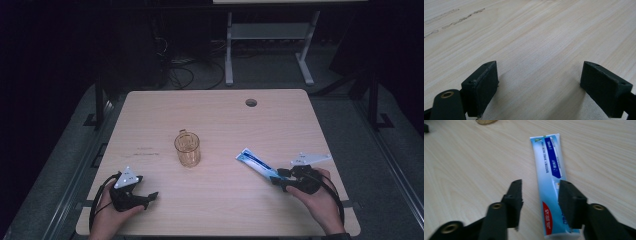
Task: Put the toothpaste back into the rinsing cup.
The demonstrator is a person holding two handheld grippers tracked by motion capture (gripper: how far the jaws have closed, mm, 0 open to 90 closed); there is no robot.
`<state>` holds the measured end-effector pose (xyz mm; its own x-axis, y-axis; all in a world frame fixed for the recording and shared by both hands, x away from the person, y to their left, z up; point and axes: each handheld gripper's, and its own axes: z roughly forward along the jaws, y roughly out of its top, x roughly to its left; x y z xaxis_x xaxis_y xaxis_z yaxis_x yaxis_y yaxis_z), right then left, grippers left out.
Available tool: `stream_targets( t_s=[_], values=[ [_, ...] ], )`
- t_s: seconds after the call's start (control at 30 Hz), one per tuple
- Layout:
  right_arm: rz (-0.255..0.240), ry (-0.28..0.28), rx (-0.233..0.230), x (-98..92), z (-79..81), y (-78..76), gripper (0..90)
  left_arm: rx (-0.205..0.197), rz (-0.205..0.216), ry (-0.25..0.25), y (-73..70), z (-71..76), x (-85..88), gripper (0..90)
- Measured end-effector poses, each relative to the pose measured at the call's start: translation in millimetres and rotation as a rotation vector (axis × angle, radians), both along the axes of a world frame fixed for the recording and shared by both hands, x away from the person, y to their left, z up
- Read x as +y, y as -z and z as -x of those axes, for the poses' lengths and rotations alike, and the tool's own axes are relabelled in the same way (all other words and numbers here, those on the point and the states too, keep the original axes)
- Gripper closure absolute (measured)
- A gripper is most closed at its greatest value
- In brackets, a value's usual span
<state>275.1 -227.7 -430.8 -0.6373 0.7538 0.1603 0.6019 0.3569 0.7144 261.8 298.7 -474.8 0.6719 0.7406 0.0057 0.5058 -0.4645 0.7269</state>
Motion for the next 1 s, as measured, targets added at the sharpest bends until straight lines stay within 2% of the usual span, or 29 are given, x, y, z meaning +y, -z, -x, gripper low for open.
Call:
stream_targets(
  t_s=[0.03, 0.17, 0.37, 0.73, 1.0],
  values=[
    [0.004, 0.003, 0.000, 3.0, -4.1, -0.2, 45.1, 0.000, 0.000, 0.000, 0.0, 0.0, 0.0, 13.7],
    [0.014, -0.005, -0.004, 10.0, -12.7, -1.3, 38.3, 0.000, 0.000, 0.000, 0.0, 0.0, 0.0, 13.7],
    [0.031, -0.014, -0.004, 16.4, -21.5, -0.7, 32.3, 0.000, 0.000, 0.000, 0.0, 0.0, 0.0, 13.7],
    [0.056, -0.037, -0.008, 30.4, -46.3, -0.9, 29.4, 0.002, -0.002, 0.001, -0.2, 0.0, 0.1, 13.7],
    [0.083, -0.056, 0.018, 46.1, -67.7, 5.7, 28.0, 0.002, -0.002, 0.001, -0.2, 0.0, 0.1, 13.7]
  ],
)
